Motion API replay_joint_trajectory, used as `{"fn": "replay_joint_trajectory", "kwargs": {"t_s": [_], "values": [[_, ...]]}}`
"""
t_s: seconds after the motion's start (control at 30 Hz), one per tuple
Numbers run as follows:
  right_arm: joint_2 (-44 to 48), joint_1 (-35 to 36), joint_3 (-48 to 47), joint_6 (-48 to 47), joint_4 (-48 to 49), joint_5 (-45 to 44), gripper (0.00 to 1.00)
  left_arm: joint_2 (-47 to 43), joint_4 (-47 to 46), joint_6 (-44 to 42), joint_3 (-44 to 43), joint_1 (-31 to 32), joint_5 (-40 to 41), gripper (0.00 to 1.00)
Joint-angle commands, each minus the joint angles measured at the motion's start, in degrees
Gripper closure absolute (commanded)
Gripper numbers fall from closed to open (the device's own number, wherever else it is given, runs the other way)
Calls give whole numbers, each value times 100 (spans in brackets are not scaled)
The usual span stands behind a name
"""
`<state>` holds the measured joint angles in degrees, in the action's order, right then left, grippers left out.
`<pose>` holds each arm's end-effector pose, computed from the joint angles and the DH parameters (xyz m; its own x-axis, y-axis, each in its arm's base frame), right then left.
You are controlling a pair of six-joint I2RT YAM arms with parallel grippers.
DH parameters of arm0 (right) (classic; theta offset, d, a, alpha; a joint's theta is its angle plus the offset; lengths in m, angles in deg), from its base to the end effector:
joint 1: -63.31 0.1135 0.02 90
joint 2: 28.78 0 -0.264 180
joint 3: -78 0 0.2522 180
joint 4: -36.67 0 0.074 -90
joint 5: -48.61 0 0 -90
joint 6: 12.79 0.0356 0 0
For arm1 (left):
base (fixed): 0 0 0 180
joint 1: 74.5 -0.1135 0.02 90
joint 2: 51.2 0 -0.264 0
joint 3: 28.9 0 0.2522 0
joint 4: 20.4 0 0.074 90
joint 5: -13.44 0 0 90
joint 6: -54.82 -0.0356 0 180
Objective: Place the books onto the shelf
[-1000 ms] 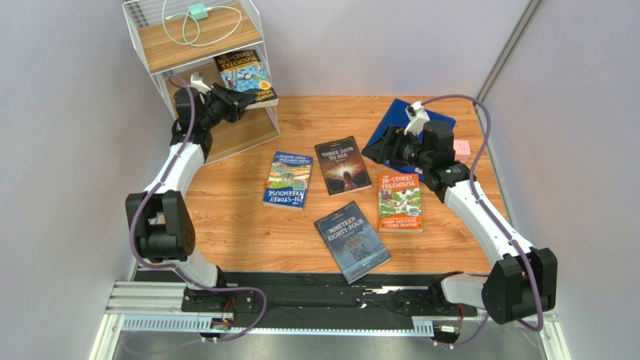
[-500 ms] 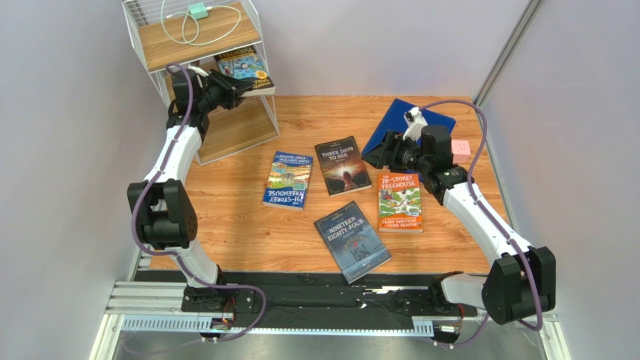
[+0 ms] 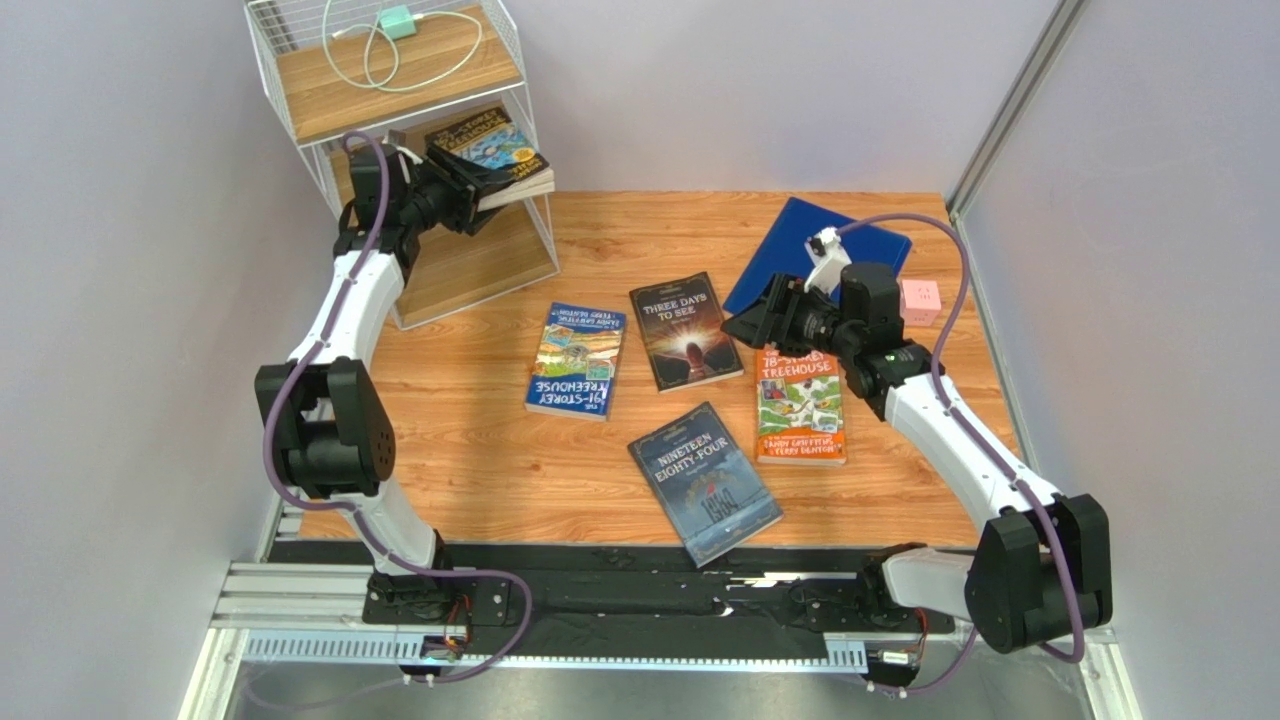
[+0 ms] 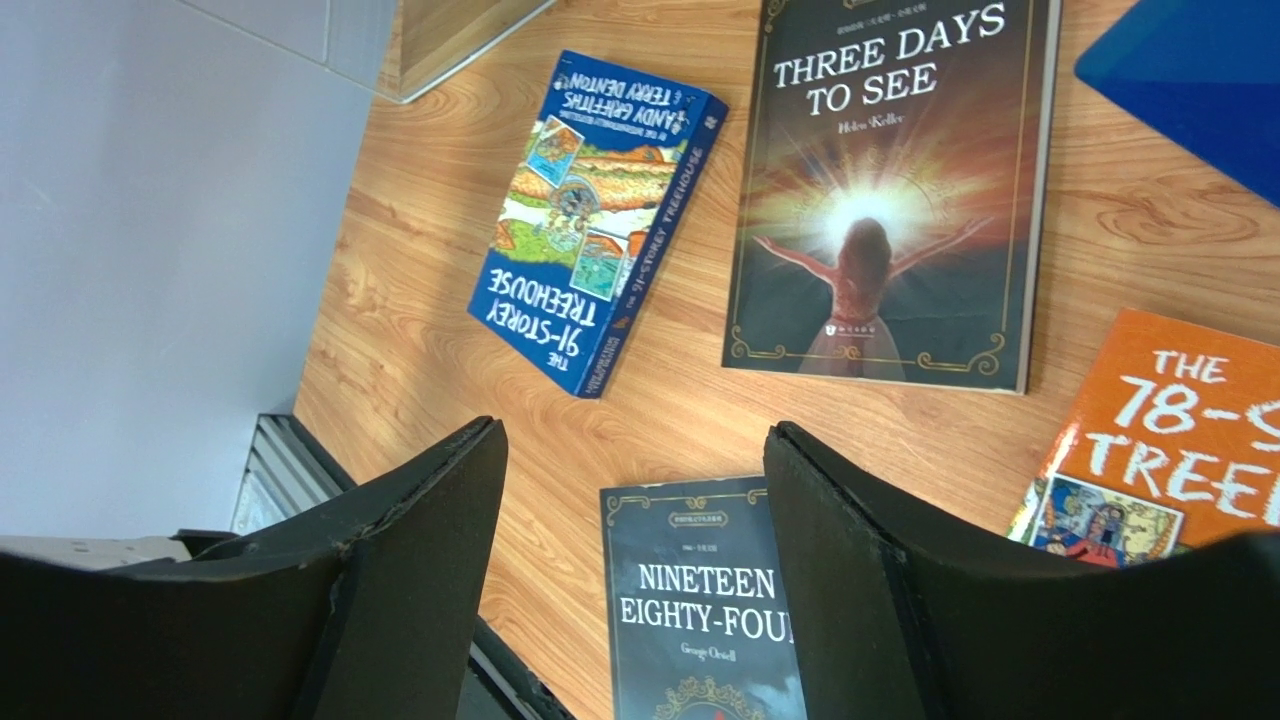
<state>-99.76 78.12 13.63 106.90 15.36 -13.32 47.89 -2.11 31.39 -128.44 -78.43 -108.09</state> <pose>0.2641 0.0872 0.2847 -0.7041 0.2659 -0.6585 -0.3209 0.7080 0.6291 0.4135 0.0097 0.3442 -0.5236 -0.8199 -0.2315 -0.1062 0.3324 -0.9371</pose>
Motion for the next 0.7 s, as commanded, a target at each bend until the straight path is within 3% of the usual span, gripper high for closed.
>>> {"fn": "replay_joint_trajectory", "kwargs": {"t_s": [0.0,0.2,0.4,0.67], "values": [[-38,110,-396,125,404,155,32,-214,469,-240,-264,-65,50,42],[-92,154,-635,98,333,172,33,-416,522,-267,34,-161,121,42],[-39,145,-336,133,500,233,33,-917,-330,-319,658,-179,278,41],[-47,145,-195,151,606,313,34,-1058,74,-592,571,-188,209,40]]}}
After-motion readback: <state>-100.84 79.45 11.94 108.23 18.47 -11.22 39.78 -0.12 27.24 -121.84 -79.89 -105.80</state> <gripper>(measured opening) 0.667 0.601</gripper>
